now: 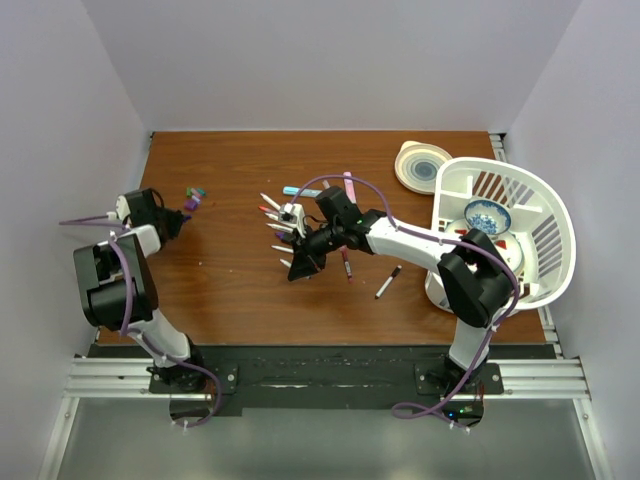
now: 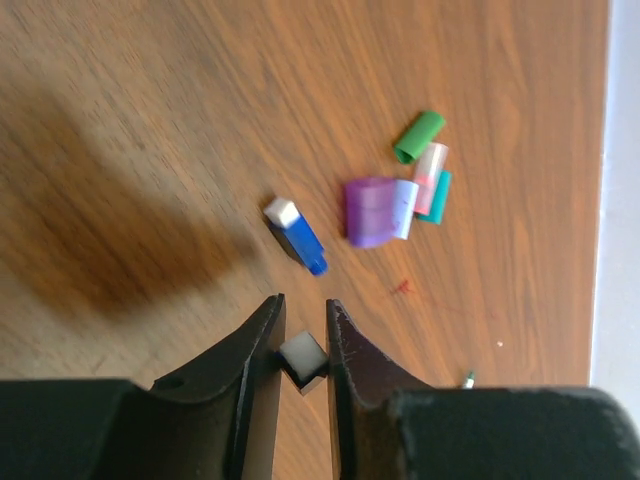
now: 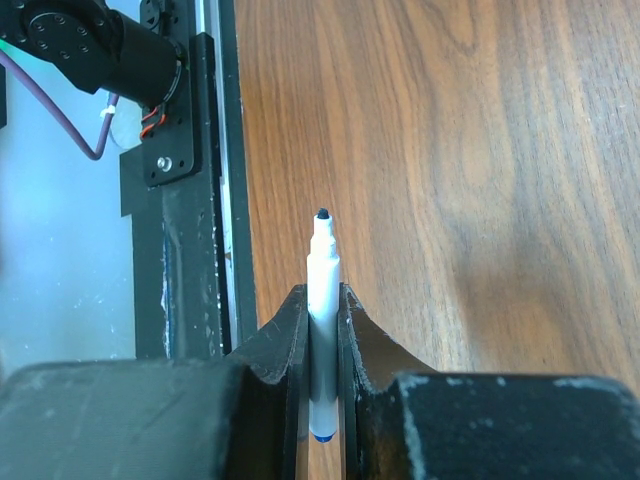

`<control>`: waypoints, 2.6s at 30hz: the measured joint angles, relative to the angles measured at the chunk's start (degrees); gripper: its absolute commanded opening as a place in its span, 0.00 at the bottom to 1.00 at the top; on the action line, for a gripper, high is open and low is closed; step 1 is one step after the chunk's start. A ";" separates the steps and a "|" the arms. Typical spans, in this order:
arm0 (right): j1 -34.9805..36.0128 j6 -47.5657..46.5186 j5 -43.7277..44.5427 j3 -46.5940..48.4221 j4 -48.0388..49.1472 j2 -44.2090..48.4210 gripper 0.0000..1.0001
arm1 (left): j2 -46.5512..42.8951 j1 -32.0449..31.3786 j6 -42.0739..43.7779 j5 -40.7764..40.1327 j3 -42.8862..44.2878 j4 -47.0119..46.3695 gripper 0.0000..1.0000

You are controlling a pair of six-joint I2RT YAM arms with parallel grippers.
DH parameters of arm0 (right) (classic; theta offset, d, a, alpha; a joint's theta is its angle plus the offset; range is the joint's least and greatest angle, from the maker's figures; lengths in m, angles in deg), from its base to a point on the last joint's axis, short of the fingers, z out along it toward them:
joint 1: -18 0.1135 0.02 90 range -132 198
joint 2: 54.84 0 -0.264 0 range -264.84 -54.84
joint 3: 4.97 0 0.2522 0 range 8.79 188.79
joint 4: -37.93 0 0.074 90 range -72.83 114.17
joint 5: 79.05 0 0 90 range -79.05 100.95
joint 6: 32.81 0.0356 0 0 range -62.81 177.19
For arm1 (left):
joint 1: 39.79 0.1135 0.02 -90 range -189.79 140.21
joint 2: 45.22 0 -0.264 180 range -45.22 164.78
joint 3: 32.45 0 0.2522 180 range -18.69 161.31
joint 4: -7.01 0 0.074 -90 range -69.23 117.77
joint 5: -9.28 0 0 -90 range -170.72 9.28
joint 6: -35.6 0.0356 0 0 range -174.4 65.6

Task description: Open the pen caps

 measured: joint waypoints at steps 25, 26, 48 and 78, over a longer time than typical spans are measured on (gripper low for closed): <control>-0.68 -5.25 5.55 2.12 -5.68 0.00 0.00 | -2.86 2.29 9.97 7.23 1.95 2.36 0.66; -0.68 -6.21 6.67 2.56 -6.49 -0.02 0.00 | -5.66 2.32 11.17 8.98 0.68 1.49 0.68; 8.83 -19.17 38.75 27.50 -24.59 -19.28 0.22 | -50.56 -5.68 31.93 18.99 -12.72 11.10 0.87; 9.22 -18.40 51.69 36.39 -29.22 -22.01 0.61 | -54.25 -5.68 32.35 12.96 -12.72 14.91 0.97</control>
